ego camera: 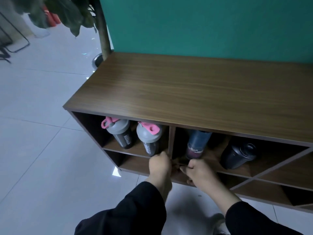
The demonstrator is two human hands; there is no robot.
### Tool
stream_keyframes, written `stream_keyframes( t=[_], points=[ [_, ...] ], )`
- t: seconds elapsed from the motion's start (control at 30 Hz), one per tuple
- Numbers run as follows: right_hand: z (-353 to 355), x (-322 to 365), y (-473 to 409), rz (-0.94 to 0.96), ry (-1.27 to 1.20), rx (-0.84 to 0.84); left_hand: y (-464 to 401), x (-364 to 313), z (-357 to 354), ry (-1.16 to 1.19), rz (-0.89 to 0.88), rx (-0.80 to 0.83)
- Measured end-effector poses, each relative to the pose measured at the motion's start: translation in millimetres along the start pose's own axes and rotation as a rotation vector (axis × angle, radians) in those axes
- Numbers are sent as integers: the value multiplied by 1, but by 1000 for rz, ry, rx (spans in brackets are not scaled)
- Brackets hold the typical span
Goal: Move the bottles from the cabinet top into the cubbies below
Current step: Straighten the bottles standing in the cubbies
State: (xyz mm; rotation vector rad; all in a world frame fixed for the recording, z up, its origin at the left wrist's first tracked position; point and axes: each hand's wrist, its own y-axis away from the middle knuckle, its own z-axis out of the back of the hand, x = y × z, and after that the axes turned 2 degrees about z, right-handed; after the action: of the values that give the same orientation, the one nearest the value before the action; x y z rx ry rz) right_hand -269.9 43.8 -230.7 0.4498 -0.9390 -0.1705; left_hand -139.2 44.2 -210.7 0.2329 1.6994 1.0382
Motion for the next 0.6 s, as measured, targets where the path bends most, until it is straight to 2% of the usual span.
stream_keyframes(
  t=[0.17,0.27,0.33,0.4,0.5,0.57,0.6],
  points=[
    [-53,36,14,113,-79,124,2,-39,46,133,-90,-184],
    [-76,50,10,112,-96,170,-5,-44,60,117,-121,-227],
    [-89,59,1,51,-132,174,-13,-42,64,35,-120,-205],
    [-101,64,-15,0,-291,161,-19,-41,64,-38,-128,-170],
    [-119,69,-39,-125,-554,55,-21,-44,60,-123,-158,-87],
    [-125,70,-47,-74,-674,51,-25,-42,58,-156,-180,-13],
    [-131,63,-54,-34,-609,34,-28,-40,57,-169,-198,8]
  ],
)
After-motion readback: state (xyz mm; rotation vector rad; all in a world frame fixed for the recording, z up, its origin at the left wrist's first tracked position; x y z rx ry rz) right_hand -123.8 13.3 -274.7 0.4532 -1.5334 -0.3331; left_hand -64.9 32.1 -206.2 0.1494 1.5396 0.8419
